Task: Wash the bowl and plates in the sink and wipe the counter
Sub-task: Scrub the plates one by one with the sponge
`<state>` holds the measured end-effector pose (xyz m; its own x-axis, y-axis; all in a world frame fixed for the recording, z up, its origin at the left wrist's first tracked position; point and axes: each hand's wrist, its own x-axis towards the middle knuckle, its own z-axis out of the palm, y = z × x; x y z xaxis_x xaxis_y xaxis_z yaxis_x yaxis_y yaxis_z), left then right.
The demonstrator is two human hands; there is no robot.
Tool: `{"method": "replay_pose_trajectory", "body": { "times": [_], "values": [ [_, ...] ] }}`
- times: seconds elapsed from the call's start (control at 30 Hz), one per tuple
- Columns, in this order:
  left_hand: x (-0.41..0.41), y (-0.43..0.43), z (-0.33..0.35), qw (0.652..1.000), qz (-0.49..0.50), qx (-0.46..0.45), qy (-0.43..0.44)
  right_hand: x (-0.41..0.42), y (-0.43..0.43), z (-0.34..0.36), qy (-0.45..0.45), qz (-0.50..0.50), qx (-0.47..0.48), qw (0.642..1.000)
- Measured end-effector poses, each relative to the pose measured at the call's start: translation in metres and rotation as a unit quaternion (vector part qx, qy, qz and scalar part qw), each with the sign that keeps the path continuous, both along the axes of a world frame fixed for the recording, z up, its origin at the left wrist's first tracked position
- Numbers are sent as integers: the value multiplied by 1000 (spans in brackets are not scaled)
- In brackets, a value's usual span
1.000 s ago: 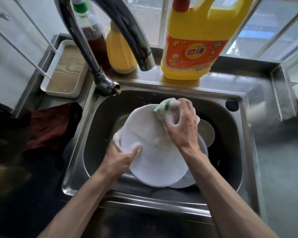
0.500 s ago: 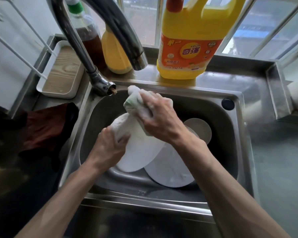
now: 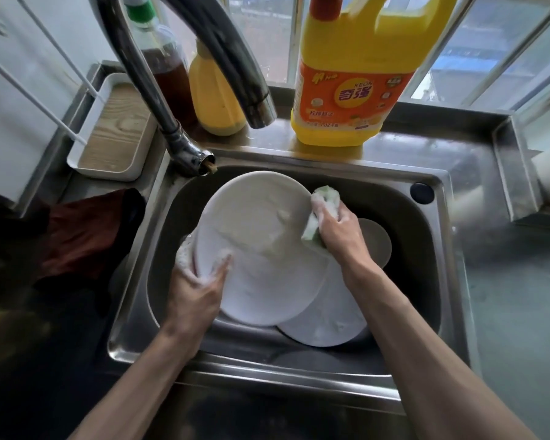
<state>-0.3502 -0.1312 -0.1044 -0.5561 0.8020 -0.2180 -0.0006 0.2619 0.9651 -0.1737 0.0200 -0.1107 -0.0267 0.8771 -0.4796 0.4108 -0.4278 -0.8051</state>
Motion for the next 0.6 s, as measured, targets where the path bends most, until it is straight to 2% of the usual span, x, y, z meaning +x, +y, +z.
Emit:
{"method": "replay_pose_trajectory", "body": {
  "times": [0.1,0.2,0.33,0.43,0.5,0.6],
  "values": [
    [-7,0,-4,997,-13,-29,-74,0,6,4,-61,43,38,997],
    [-15,2,-5,996,-39,-40,-74,-6,0,8,-107,59,127,984],
    [-18,-1,-4,996,-56,-38,-60,-4,-6,5,-87,-80,247,962],
    [-19,-3,-7,991,-113,-59,-40,-2,3,4,-60,-126,216,966],
    [-14,-1,-6,988,-134,-62,-38,-9,5,7,-49,-72,223,971],
    [-5,7,-3,986,-155,-59,-29,-28,-3,13,-50,67,299,951]
  ]
}}
